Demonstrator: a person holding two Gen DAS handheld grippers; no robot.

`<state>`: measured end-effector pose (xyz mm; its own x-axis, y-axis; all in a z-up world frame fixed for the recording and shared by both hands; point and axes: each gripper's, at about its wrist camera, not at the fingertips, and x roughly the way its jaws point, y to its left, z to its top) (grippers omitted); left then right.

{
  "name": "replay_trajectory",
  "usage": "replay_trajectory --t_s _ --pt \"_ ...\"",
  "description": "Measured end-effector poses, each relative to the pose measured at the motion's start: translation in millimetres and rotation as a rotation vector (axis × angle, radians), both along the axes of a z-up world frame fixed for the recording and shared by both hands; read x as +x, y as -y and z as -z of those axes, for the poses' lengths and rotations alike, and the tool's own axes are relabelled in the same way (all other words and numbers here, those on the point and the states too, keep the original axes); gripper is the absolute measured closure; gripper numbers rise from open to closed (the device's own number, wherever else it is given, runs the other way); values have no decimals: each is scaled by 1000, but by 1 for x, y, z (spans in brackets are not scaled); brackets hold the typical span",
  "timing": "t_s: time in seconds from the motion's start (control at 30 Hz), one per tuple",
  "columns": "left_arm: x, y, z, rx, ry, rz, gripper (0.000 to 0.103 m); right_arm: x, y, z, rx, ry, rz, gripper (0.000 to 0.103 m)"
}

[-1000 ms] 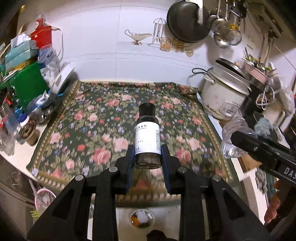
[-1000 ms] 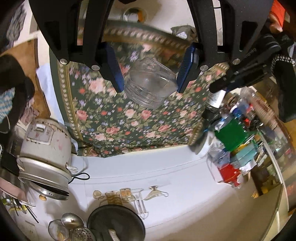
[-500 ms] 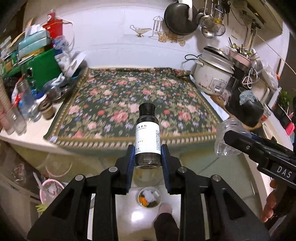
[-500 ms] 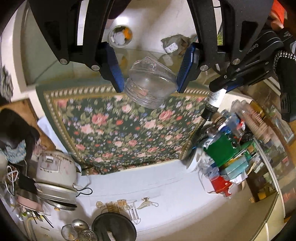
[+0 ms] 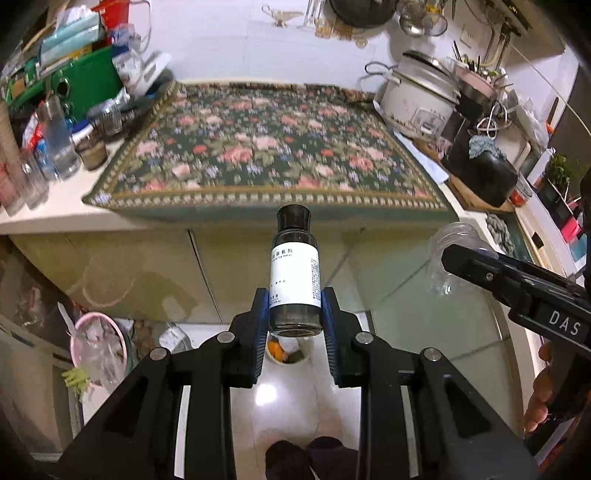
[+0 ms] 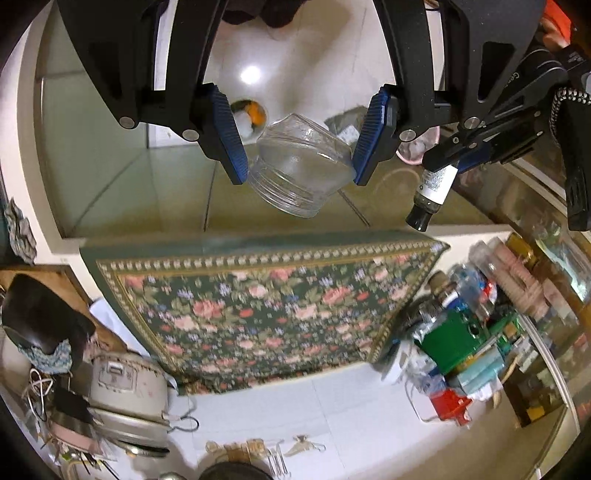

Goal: Collect trash
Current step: 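Carry the small bottle and glass jar down over the floor bowl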

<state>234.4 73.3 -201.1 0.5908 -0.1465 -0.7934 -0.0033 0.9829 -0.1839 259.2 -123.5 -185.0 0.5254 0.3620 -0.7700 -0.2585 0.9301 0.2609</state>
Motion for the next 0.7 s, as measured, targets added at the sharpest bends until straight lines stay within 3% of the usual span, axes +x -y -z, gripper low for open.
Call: replay_trajectory --t_s 0.3,0.7 --pt "29 28 85 -24 -108 3 76 25 21 77 1 -108 21 48" --pt "70 50 264 -45 -222 -66 76 65 45 227 -45 -205 -5 48"
